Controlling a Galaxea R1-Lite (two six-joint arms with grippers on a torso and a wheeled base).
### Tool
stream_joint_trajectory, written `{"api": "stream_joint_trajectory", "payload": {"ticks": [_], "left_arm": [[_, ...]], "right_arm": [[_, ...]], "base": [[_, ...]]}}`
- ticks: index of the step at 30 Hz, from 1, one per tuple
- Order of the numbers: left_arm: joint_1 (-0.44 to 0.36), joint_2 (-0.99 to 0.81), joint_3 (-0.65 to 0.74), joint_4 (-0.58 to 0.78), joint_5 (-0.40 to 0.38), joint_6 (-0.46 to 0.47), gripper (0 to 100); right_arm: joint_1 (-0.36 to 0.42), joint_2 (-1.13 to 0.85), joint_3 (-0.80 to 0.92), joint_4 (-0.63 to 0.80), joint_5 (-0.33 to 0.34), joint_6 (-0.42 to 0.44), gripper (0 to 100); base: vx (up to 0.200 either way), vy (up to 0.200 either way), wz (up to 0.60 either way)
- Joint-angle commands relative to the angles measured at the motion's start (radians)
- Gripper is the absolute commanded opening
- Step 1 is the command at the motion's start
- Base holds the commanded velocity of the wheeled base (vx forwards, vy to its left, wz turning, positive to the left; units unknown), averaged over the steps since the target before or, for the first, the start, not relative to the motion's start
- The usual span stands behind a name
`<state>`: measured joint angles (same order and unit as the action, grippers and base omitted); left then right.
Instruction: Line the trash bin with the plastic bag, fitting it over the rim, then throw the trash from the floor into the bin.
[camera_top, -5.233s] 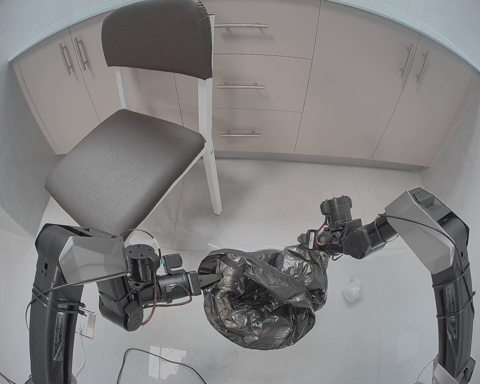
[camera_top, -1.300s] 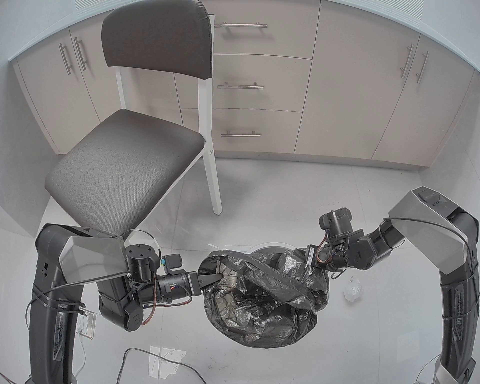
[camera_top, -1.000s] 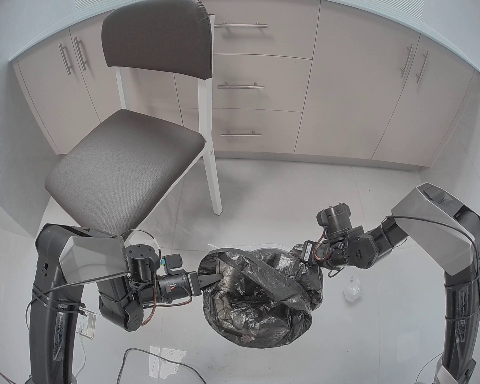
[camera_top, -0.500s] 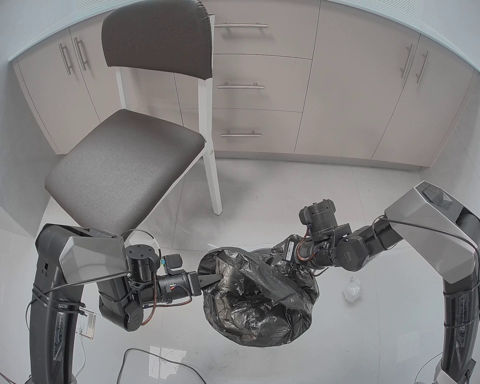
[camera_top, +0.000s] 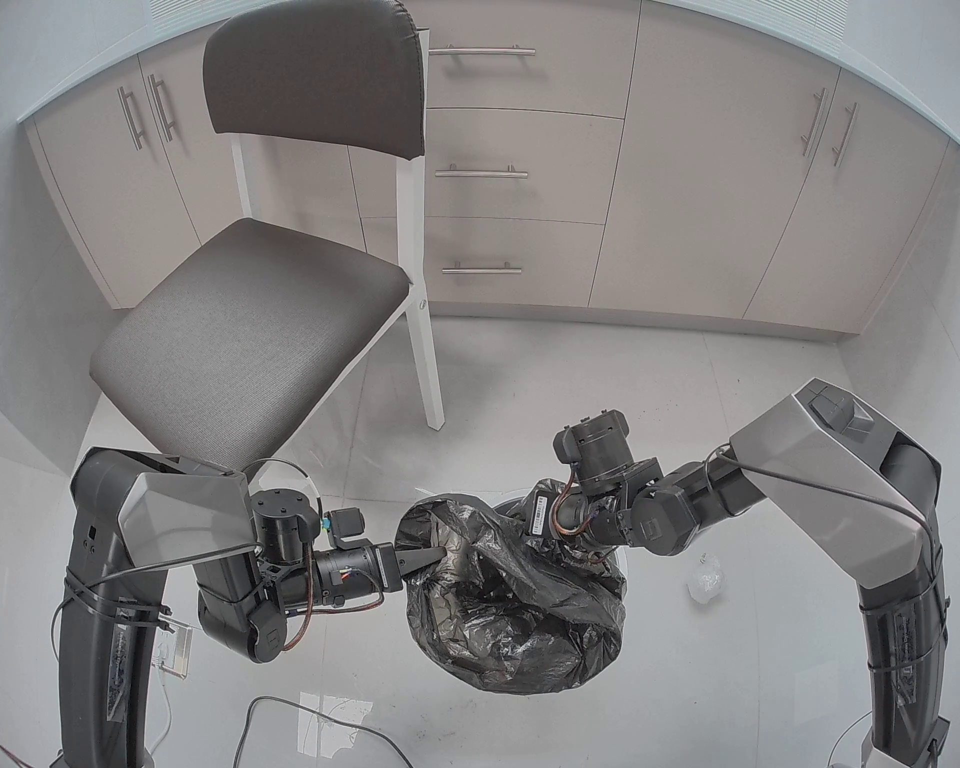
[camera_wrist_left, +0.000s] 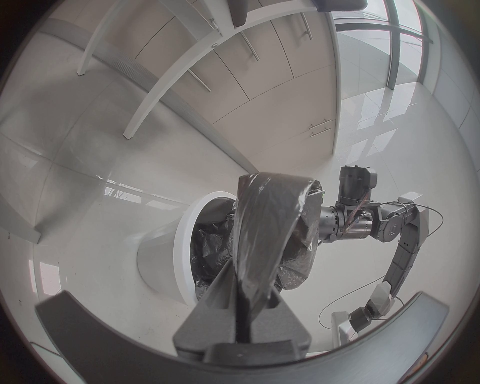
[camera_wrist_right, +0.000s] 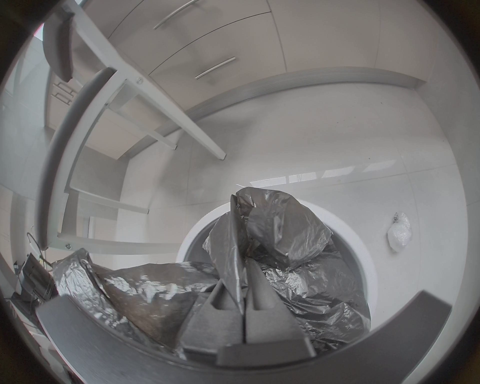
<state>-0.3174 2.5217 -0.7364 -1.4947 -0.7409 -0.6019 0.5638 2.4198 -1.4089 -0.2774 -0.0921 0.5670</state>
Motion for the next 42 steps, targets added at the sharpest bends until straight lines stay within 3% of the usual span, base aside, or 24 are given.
{"api": "stream_joint_trajectory", "payload": {"ticks": [1, 19, 28, 40, 41, 42], "left_arm": [[0.000, 0.002, 0.000, 0.001, 0.000, -0.001, 0], [0.000, 0.002, 0.000, -0.001, 0.001, 0.001, 0], [0.000, 0.002, 0.000, -0.001, 0.000, -0.001, 0], [0.000, 0.002, 0.000, -0.001, 0.000, -0.001, 0], [0.000, 0.002, 0.000, -0.001, 0.000, -0.001, 0], [0.000, 0.002, 0.000, -0.001, 0.000, -0.001, 0]], "right_arm": [[0.011, 0.007, -0.007, 0.000, 0.000, 0.001, 0], [-0.021, 0.137, -0.071, 0.000, 0.000, -0.006, 0], [-0.058, 0.174, -0.119, -0.002, -0.006, -0.082, 0], [-0.059, 0.182, -0.128, -0.003, -0.011, -0.121, 0], [-0.059, 0.182, -0.128, -0.003, -0.011, -0.121, 100], [-0.059, 0.179, -0.127, -0.003, -0.011, -0.121, 100]], "base": [[0.000, 0.000, 0.00], [0.000, 0.000, 0.00], [0.000, 0.000, 0.00], [0.000, 0.000, 0.00], [0.000, 0.000, 0.00], [0.000, 0.000, 0.00]]}}
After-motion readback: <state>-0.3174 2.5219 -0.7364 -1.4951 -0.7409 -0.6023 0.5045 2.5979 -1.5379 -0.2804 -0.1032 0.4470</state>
